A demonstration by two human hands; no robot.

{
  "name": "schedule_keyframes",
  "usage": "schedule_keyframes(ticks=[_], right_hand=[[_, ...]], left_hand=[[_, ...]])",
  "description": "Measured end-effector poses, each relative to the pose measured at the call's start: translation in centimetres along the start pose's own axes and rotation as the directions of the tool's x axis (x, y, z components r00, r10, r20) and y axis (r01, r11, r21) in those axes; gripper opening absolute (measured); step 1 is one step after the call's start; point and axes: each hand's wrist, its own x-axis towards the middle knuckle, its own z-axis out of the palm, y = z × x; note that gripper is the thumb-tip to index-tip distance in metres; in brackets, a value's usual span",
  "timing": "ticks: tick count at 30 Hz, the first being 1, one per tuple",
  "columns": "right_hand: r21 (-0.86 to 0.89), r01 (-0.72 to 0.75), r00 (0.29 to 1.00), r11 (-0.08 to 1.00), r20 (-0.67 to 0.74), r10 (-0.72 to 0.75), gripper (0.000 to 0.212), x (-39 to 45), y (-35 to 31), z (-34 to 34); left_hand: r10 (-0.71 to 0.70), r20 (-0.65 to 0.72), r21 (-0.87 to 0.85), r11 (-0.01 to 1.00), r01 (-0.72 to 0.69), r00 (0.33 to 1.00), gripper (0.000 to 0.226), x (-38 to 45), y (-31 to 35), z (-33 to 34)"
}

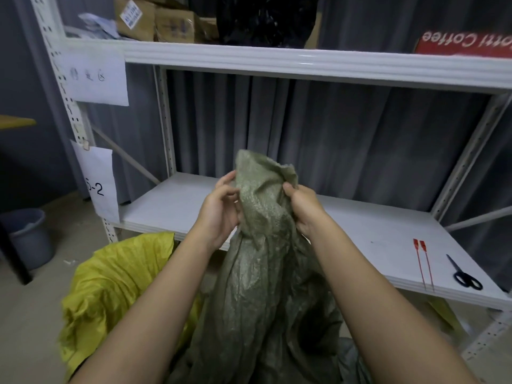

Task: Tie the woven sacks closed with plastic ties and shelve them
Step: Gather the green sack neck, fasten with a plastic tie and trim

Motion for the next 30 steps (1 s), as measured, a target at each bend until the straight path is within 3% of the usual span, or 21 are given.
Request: schedule_keyframes(ticks=[2, 4, 6, 7, 9, 11, 13, 16, 18, 20, 24, 27, 30], right_hand=[[0.163, -0.034, 0.999, 0.986, -0.026, 0.039, 0.031, -0.3, -0.3, -0.1], [0.305, -0.079, 0.995, 0.949, -0.031, 0.092, 0.034, -0.7, -0.7, -0.1], [0.375, -0.097, 0.994, 0.922, -0.018, 0.111, 0.031, -1.5, -1.5, -0.1], [0.395, -0.096, 0.994, 0.914, -0.003, 0.105, 0.030, -1.9, -2.0, -0.1], [0.415, -0.088, 0.996, 0.905, 0.047, 0.075, 0.029, -2.3, -2.8, -0.2], [0.384, -0.051, 0.993, 0.922, 0.115, 0.008, 0.032, -2.7, -3.4, -0.4], [0.299, 0.001, 0.985, 0.954, 0.163, -0.053, 0.034, -2.7, -3.5, -0.4], [0.161, 0.078, 0.978, 0.984, 0.180, -0.107, 0.050, -2.6, -3.0, -0.5], [0.103, 0.111, 0.974, 0.988, 0.187, -0.129, 0.065, -2.5, -2.6, -0.6], [-0.012, 0.179, 0.971, 0.984, 0.166, -0.174, 0.067, -2.5, -2.2, -0.9], [-0.207, 0.247, 0.966, 0.947, -0.026, -0.258, 0.048, -2.1, -1.3, -2.2], [-0.325, 0.253, 0.920, 0.911, -0.213, -0.331, 0.023, -1.7, -0.3, -3.8], [-0.406, 0.256, 0.869, 0.877, -0.300, -0.392, 0.015, -2.1, 1.0, -4.5]], left_hand=[[0.026, -0.091, 0.020, 0.999, -0.025, 0.995, 0.036, 0.3, 0.3, -1.3], [0.076, -0.244, 0.320, 0.947, 0.006, 0.967, 0.033, 0.7, 0.1, -2.4], [0.046, -0.314, 0.594, 0.788, 0.159, 0.948, 0.047, 0.9, -0.8, -3.3], [-0.060, -0.331, 0.618, 0.741, 0.264, 0.942, 0.061, 0.7, -1.3, -3.4], [-0.323, -0.339, 0.545, 0.698, 0.464, 0.884, 0.086, 0.3, -2.5, -3.5], [-0.512, -0.238, 0.495, 0.667, 0.556, 0.826, 0.073, 0.0, -3.8, -3.3], [-0.584, -0.102, 0.392, 0.720, 0.572, 0.805, 0.049, -0.4, -4.9, -2.4], [-0.570, -0.017, 0.306, 0.779, 0.547, 0.822, 0.037, -0.6, -5.6, -0.5], [-0.545, 0.007, 0.279, 0.806, 0.521, 0.839, 0.035, -0.8, -5.3, 1.0], [-0.499, 0.013, 0.279, 0.834, 0.476, 0.867, 0.033, -0.9, -5.0, 2.1], [-0.183, -0.158, 0.292, 0.930, 0.223, 0.970, 0.026, -0.8, -4.0, 2.9], [0.137, -0.293, 0.416, 0.909, -0.003, 0.946, 0.020, -0.4, -2.2, 2.2], [0.359, -0.249, 0.569, 0.806, -0.164, 0.899, 0.012, -0.1, -0.5, 1.7]])
